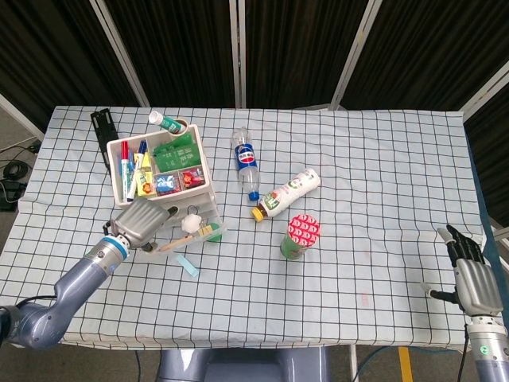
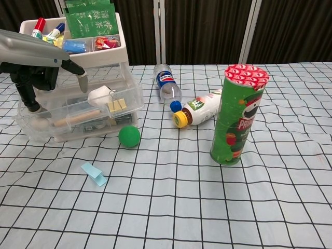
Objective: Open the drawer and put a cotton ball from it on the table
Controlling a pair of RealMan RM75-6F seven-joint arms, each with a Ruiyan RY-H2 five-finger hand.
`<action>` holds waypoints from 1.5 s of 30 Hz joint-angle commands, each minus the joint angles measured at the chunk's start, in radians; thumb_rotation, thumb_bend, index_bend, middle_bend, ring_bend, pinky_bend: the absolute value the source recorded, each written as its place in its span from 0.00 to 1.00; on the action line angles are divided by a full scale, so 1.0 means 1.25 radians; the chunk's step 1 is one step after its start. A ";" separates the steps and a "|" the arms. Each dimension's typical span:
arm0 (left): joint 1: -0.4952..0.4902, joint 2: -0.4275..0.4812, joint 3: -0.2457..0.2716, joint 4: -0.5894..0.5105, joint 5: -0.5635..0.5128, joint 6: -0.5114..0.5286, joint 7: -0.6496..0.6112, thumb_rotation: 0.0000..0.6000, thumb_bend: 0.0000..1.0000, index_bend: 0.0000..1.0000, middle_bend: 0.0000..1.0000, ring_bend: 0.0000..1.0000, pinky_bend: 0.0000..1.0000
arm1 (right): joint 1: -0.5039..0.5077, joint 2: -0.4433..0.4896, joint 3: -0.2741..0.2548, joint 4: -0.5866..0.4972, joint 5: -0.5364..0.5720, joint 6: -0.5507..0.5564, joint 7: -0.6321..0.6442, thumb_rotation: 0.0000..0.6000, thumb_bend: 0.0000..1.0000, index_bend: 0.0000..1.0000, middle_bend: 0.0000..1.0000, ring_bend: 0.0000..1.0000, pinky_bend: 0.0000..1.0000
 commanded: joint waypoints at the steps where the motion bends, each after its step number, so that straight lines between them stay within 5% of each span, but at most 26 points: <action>1: 0.004 -0.012 -0.002 0.006 0.008 0.019 0.005 1.00 0.00 0.25 0.97 0.89 0.81 | 0.000 0.000 0.000 0.000 -0.001 0.001 0.001 1.00 0.04 0.00 0.00 0.00 0.00; 10: 0.022 -0.039 -0.026 0.000 0.015 0.103 0.015 1.00 0.00 0.25 0.97 0.89 0.81 | -0.001 0.002 -0.001 -0.001 -0.004 0.001 0.005 1.00 0.04 0.00 0.00 0.00 0.00; 23: -0.003 0.031 -0.021 -0.034 -0.017 0.029 0.021 1.00 0.00 0.25 0.96 0.88 0.81 | -0.001 0.004 -0.002 -0.004 -0.006 0.000 0.006 1.00 0.04 0.00 0.00 0.00 0.00; 45: -0.028 -0.018 -0.045 -0.020 0.004 0.052 0.051 1.00 0.00 0.31 0.96 0.87 0.81 | 0.000 0.010 0.000 -0.004 -0.002 -0.006 0.024 1.00 0.04 0.00 0.00 0.00 0.00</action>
